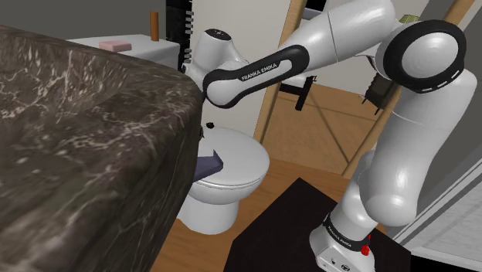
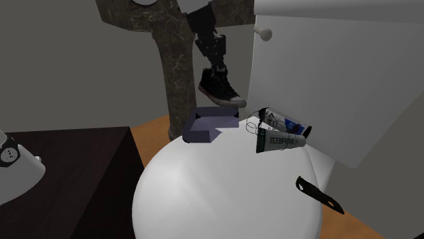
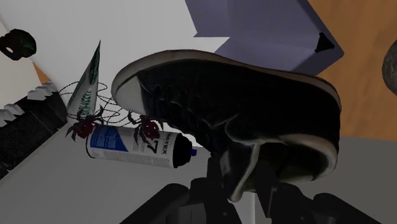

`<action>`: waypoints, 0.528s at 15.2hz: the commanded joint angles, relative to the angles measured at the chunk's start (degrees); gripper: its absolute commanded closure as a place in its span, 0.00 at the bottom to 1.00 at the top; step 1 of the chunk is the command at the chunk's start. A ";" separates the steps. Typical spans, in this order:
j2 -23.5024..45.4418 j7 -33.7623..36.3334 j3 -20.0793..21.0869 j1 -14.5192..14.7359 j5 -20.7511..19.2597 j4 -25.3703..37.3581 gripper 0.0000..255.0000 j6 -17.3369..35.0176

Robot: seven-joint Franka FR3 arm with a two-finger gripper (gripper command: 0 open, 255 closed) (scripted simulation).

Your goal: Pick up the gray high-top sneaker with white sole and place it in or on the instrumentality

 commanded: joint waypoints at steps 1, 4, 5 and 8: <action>0.67 0.42 -0.10 0.01 -0.42 -0.69 1.00 1.47; 1.86 1.10 -0.26 0.06 -1.11 -1.61 1.00 3.55; 2.28 1.34 -0.32 0.08 -1.35 -1.90 1.00 4.24; 3.59 2.09 -0.55 0.17 -2.12 -2.66 1.00 6.28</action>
